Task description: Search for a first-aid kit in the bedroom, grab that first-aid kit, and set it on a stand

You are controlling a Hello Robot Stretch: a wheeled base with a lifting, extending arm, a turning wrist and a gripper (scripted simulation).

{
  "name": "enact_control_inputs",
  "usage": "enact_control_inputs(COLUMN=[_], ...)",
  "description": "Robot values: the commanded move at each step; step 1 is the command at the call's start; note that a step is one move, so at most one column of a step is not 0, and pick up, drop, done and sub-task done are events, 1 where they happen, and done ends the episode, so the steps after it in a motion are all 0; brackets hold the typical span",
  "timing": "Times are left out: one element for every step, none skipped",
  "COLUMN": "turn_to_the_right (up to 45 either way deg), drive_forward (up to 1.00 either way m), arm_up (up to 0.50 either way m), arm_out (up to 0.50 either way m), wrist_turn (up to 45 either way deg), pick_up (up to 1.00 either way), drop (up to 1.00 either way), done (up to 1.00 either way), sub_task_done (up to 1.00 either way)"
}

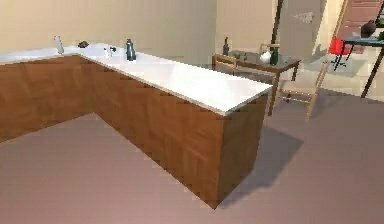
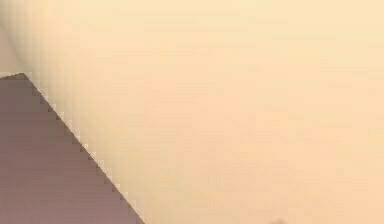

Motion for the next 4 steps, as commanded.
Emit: enact_control_inputs(turn_to_the_right=[39.0,0.0,0.0,0.0], drive_forward=[0.0,1.0,1.0,1.0], arm_up=[0.0,0.0,0.0,0.0], arm_out=[0.0,0.0,0.0,0.0], wrist_turn=[0.0,0.0,0.0,0.0], pick_up=[0.0,0.0,0.0,0.0], drop=[0.0,0.0,0.0,0.0], done=[0.0,0.0,0.0,0.0], sub_task_done=[0.0,0.0,0.0,0.0])
